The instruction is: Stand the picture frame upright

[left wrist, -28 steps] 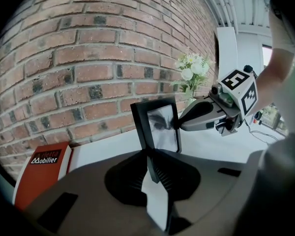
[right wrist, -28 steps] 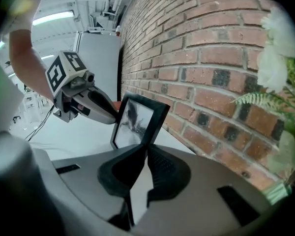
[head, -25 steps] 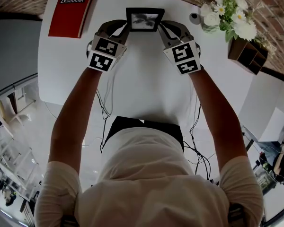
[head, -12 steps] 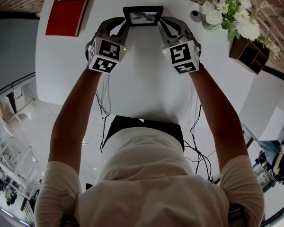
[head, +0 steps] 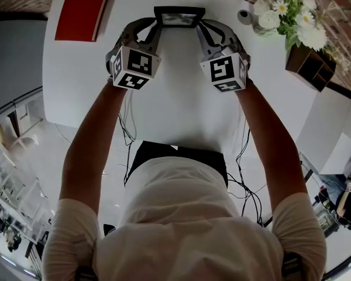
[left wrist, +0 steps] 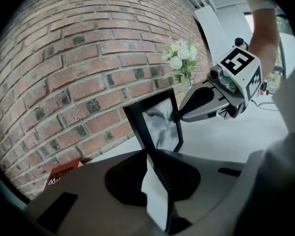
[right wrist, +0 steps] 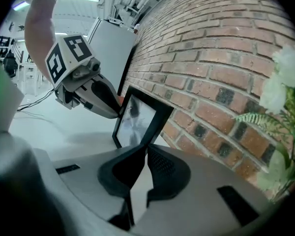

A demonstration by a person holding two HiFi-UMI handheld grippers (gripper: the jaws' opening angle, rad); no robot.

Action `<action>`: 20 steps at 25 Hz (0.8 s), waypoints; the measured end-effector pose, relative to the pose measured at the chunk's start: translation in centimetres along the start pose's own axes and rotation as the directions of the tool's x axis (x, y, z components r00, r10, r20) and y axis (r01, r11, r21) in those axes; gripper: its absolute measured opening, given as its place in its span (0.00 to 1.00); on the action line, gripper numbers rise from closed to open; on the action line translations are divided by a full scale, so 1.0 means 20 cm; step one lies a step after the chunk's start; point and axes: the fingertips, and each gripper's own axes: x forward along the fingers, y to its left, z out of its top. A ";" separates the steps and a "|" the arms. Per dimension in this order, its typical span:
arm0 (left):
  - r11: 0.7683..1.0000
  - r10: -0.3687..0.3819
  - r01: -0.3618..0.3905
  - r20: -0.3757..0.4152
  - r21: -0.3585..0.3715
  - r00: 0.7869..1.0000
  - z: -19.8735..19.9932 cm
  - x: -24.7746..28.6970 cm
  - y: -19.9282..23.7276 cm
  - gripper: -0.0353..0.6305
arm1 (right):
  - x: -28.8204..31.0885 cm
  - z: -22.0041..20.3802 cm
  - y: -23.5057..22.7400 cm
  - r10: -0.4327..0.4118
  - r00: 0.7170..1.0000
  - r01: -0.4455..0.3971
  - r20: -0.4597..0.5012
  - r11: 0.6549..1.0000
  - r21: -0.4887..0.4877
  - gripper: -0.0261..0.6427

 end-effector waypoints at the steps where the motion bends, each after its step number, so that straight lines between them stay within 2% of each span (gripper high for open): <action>1: 1.000 0.002 -0.002 -0.001 0.001 1.000 0.00 0.00 0.00 0.10 | 0.00 -0.01 0.00 -0.006 1.000 0.006 -0.007 1.000 -0.004 0.07; 13: 1.000 0.001 -0.001 -0.002 0.026 1.000 -0.04 0.00 -0.04 0.10 | -0.01 -0.04 0.02 -0.017 1.000 0.017 -0.011 0.999 -0.031 0.07; 20: 1.000 -0.014 0.014 0.001 -0.009 1.000 -0.05 -0.02 -0.06 0.11 | -0.03 -0.05 0.04 -0.013 1.000 0.013 -0.007 1.000 -0.016 0.07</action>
